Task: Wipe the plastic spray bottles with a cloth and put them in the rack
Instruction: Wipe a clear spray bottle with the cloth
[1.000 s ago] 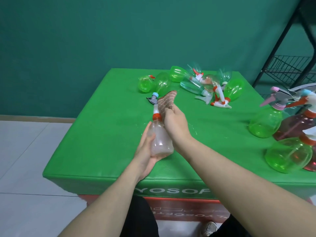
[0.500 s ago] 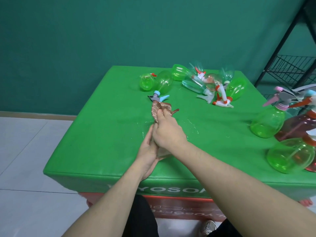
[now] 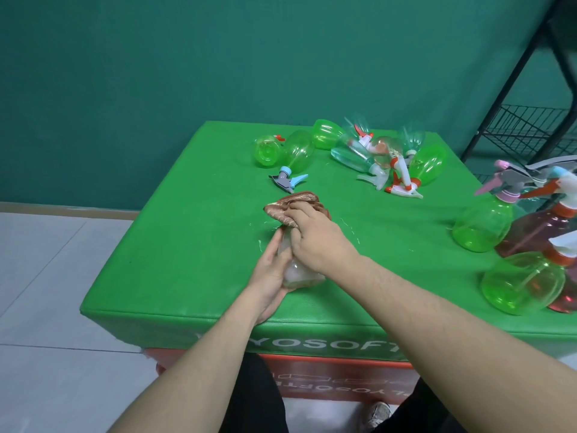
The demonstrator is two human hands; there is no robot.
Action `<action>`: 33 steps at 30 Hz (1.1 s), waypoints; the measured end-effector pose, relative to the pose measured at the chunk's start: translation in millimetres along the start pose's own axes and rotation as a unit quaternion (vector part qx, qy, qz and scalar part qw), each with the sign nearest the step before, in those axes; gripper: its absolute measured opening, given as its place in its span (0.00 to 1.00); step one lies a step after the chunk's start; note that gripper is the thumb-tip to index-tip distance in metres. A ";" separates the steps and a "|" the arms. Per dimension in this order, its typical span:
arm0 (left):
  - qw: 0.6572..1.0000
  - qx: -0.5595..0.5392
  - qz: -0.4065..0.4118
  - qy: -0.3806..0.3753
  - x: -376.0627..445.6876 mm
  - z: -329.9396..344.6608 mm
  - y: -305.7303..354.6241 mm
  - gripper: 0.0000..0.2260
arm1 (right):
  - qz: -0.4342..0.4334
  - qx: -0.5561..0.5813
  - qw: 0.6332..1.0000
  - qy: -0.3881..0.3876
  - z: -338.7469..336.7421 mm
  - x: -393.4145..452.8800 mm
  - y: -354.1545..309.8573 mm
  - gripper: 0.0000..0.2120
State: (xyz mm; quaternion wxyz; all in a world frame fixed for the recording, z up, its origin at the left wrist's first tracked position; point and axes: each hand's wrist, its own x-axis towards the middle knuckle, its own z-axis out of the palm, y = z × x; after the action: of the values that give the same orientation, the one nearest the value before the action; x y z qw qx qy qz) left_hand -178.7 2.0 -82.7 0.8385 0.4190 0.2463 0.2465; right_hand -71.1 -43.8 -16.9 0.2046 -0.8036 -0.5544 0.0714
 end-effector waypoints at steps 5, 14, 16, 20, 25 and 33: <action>1.000 0.013 -0.014 -0.002 -1.8 -1.1 0.5 0.21 | -0.024 0.090 0.995 0.028 8.8 -13.8 2.1 0.24; 0.999 -0.010 -0.039 0.026 -4.8 -0.4 4.0 0.20 | -0.026 0.085 0.992 0.086 17.3 -26.6 3.1 0.29; 0.999 -0.016 -0.040 0.015 -4.8 0.5 5.6 0.21 | -0.008 0.104 0.992 0.077 16.2 -22.3 1.7 0.28; 0.999 0.003 -0.049 0.014 -4.3 1.2 7.0 0.21 | 0.015 0.167 0.985 0.045 14.5 -11.6 0.6 0.26; 0.997 -0.019 -0.070 0.025 -5.7 1.9 9.4 0.24 | -0.006 0.190 0.980 0.062 18.6 -9.0 0.8 0.22; 0.998 -0.046 -0.032 0.032 -7.7 1.8 6.0 0.13 | -0.163 0.058 0.975 0.138 37.0 -36.3 10.4 0.17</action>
State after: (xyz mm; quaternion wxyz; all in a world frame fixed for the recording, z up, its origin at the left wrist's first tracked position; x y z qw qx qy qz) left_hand -184.7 -0.6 -75.3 0.8557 0.3641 0.2748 0.2442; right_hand -88.4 -71.1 -58.7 0.3341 -0.6912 -0.6394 -0.0421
